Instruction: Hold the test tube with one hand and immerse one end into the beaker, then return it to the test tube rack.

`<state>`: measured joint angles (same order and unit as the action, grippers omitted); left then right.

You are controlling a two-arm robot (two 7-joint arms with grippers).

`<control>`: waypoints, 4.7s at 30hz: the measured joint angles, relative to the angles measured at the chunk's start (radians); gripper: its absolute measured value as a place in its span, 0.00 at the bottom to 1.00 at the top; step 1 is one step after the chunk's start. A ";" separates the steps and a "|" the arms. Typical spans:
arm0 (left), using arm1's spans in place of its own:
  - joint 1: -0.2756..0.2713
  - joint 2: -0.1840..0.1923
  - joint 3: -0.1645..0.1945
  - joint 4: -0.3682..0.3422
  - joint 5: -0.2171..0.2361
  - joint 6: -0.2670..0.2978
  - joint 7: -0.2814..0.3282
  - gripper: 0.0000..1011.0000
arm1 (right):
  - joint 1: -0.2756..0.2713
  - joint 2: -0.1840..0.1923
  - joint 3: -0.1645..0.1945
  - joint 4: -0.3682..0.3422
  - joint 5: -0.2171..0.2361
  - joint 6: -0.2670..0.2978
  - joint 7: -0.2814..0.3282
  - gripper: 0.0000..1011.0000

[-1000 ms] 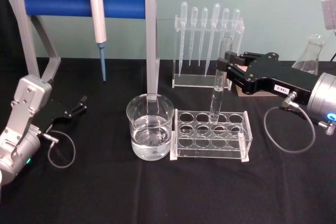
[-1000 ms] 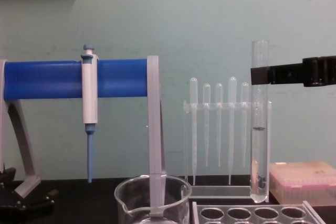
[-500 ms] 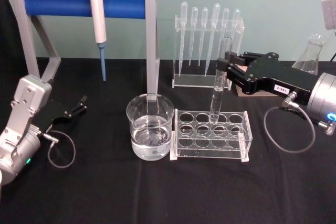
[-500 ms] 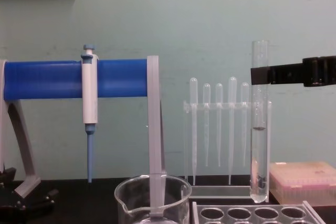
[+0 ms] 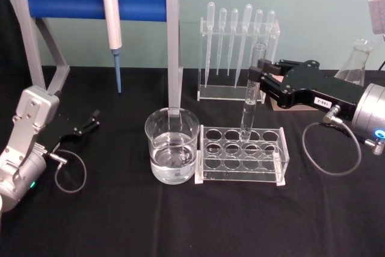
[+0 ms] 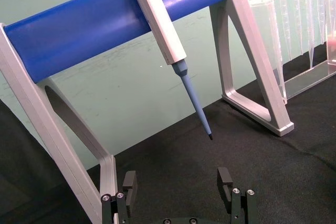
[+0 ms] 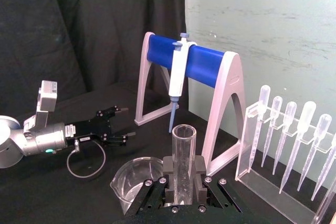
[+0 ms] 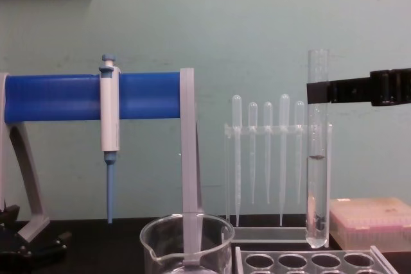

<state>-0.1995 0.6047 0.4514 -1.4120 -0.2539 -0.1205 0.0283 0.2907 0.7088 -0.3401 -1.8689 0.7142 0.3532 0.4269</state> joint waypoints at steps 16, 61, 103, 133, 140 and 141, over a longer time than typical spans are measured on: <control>0.000 0.000 0.000 0.000 0.000 0.000 0.000 0.99 | 0.000 0.000 0.000 0.000 0.000 0.000 0.000 0.22; 0.000 0.000 0.000 0.000 0.000 0.000 0.000 0.99 | 0.226 -0.179 -0.270 0.149 -0.101 -0.066 0.005 0.22; 0.000 0.000 0.000 0.000 0.000 0.000 0.000 0.99 | 0.085 -0.280 -0.267 0.300 -0.283 -0.236 0.021 0.22; 0.000 0.000 0.000 0.000 0.000 0.000 0.000 0.99 | 0.065 -0.294 -0.247 0.300 -0.311 -0.236 0.035 0.22; 0.000 0.000 0.000 0.000 0.000 0.000 0.000 0.99 | 0.065 -0.293 -0.248 0.300 -0.310 -0.235 0.035 0.22; 0.000 0.000 0.000 0.000 0.000 0.000 0.000 0.99 | 0.065 -0.293 -0.248 0.300 -0.310 -0.235 0.035 0.22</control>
<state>-0.1995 0.6047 0.4514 -1.4120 -0.2539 -0.1205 0.0283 0.3561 0.4157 -0.5883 -1.5692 0.4040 0.1179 0.4619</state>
